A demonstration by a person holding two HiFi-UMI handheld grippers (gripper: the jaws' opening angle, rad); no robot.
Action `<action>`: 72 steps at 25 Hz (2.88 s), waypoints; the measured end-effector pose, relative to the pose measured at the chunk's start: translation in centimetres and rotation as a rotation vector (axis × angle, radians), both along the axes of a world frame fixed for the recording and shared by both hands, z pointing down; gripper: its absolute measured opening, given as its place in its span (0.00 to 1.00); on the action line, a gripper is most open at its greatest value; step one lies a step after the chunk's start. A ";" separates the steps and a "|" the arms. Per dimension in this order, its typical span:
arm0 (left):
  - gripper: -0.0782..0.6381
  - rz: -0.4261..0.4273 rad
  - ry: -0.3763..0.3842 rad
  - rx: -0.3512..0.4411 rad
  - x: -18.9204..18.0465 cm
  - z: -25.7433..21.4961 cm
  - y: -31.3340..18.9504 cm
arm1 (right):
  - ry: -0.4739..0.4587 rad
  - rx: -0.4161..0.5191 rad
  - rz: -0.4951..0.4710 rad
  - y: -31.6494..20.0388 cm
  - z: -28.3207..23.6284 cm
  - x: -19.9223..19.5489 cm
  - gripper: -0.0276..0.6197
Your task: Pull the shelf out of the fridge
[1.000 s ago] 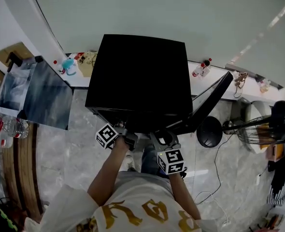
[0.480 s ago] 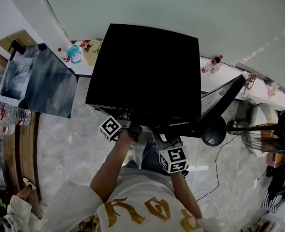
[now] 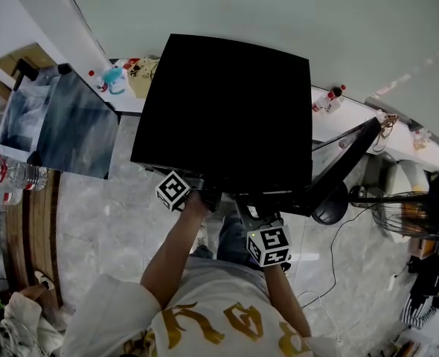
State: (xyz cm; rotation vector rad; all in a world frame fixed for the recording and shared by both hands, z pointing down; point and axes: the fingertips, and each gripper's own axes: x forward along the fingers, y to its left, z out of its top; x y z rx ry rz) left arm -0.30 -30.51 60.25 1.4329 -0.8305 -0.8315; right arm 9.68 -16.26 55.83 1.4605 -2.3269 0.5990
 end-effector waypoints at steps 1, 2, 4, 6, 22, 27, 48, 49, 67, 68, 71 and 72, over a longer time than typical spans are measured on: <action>0.13 0.002 0.000 -0.001 0.0 0.0 0.0 | 0.000 -0.001 0.000 -0.1 0.0 0.0 0.28; 0.13 0.006 -0.002 -0.001 0.0 0.0 0.0 | 0.000 -0.001 0.000 -0.1 -0.1 0.0 0.28; 0.13 0.011 -0.005 -0.001 0.1 -0.1 0.2 | 0.000 0.001 0.004 -0.2 -0.2 0.2 0.28; 0.13 0.012 -0.005 -0.001 0.1 -0.1 0.4 | 0.001 0.003 0.008 -0.2 -0.2 0.2 0.28; 0.13 0.029 -0.001 -0.021 -0.2 0.0 3.5 | 0.002 0.036 -0.004 0.9 -1.3 -0.3 0.25; 0.13 0.041 0.000 -0.033 -0.3 0.0 5.0 | 0.004 0.047 -0.018 1.6 -1.7 -0.9 0.25; 0.13 0.067 0.011 -0.046 -1.1 -0.3 9.0 | 0.014 0.066 -0.016 4.0 -2.2 -2.0 0.25; 0.13 0.068 0.013 -0.044 -1.0 -0.4 9.2 | 0.015 0.067 -0.014 4.0 -2.3 -2.0 0.26; 0.13 0.091 0.013 -0.073 -1.8 0.0 12.2 | 0.008 0.079 0.039 5.9 -2.4 -1.4 0.25; 0.13 0.094 0.013 -0.072 -1.8 0.0 12.4 | 0.007 0.080 0.039 6.0 -2.4 -1.5 0.25; 0.13 0.101 0.012 -0.074 -1.9 0.0 12.9 | 0.007 0.080 0.038 6.2 -2.4 -1.9 0.24; 0.13 0.102 0.012 -0.074 -2.0 0.0 13.0 | 0.008 0.080 0.038 6.2 -2.4 -2.0 0.24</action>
